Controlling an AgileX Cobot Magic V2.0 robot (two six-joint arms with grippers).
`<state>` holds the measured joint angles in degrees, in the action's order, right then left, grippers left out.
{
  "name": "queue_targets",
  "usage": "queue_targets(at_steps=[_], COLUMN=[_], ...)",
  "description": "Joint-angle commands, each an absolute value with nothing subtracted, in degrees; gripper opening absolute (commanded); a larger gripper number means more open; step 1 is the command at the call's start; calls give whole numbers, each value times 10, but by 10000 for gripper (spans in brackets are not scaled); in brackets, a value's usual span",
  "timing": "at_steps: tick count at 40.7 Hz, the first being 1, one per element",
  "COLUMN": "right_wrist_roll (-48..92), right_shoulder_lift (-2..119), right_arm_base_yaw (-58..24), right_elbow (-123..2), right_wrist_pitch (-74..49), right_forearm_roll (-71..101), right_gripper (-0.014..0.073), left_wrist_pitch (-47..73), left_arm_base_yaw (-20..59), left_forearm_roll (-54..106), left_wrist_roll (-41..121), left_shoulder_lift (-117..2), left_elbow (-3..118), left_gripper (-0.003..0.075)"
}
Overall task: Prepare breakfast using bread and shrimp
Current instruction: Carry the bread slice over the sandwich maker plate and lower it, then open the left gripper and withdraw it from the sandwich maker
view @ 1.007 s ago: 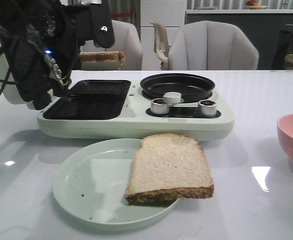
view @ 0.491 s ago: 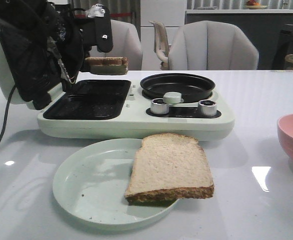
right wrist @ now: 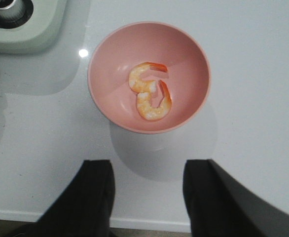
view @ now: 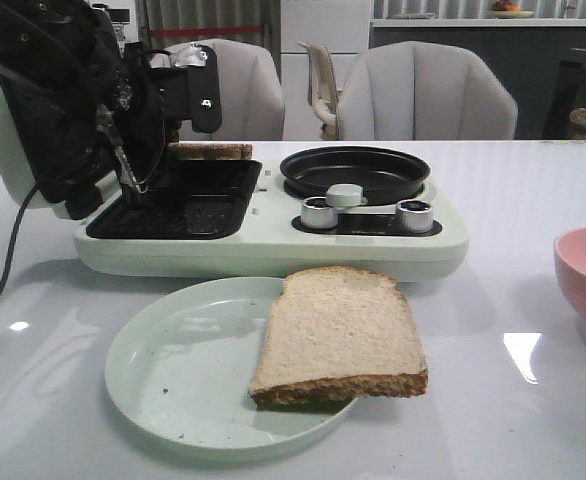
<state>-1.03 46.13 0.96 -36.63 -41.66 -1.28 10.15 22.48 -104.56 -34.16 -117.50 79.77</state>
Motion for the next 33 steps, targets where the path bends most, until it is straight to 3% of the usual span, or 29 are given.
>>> queue_targets(at_steps=[1,5,20,26,33], right_wrist_roll=[-10,-10,-10,-10,-10], right_shoulder_lift=[460,460,460,460,460], right_arm_base_yaw=[12,12,12,12,12], right_elbow=[-387,-387,-387,-387,-387], right_wrist_pitch=[-386,-386,-386,-386,-386], right_forearm_roll=[-12,-12,-12,-12,-12], right_gripper=[444,444,444,444,444], left_wrist_pitch=[111,111,52,-16,-5], left_arm_base_yaw=[223,223,190,185,189], left_forearm_roll=[-1066,-1066,-1066,-1066,-1066], left_wrist_roll=[-345,-345,-351,-352,-380], left_shoulder_lift=[-1143,-1143,-1116,-1080,-1027], left_elbow=[818,818,813,783,726], left_gripper=[408,463,457,457,457])
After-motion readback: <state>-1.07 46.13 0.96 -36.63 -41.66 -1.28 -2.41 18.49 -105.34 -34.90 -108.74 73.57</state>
